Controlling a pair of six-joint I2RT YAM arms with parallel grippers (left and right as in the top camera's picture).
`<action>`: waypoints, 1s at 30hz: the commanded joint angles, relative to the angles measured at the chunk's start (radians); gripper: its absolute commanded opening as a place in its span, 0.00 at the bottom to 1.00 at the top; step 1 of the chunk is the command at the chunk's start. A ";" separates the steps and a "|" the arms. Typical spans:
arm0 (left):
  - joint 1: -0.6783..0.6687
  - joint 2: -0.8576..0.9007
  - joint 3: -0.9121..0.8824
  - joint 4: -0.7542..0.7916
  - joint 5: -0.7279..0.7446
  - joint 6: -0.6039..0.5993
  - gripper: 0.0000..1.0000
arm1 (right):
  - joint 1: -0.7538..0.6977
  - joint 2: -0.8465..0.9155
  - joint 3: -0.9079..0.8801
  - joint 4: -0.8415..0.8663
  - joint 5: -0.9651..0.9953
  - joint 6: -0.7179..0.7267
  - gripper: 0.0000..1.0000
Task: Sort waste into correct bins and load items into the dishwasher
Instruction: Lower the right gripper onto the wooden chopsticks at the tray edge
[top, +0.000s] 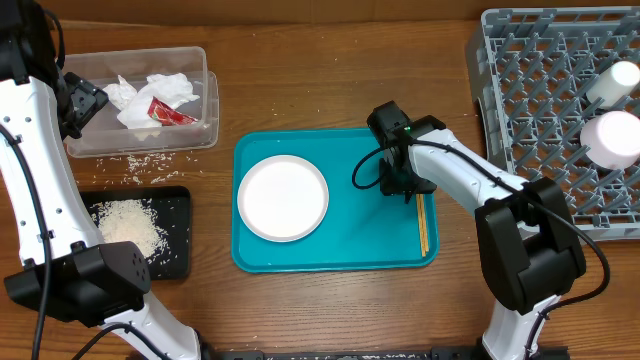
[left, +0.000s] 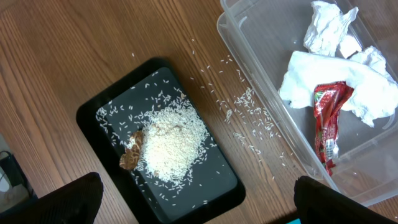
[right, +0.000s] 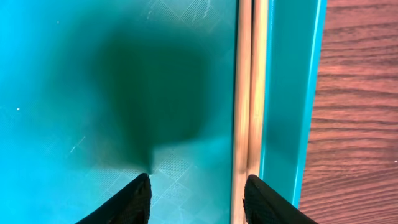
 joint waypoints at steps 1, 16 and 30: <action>0.003 -0.005 0.009 0.002 -0.017 0.008 1.00 | -0.002 -0.007 -0.006 0.009 0.020 -0.016 0.50; 0.003 -0.005 0.009 0.002 -0.017 0.008 1.00 | -0.012 -0.007 -0.006 0.030 -0.035 -0.100 0.56; 0.003 -0.005 0.009 0.002 -0.017 0.008 1.00 | -0.109 -0.007 -0.006 0.033 -0.219 -0.199 0.49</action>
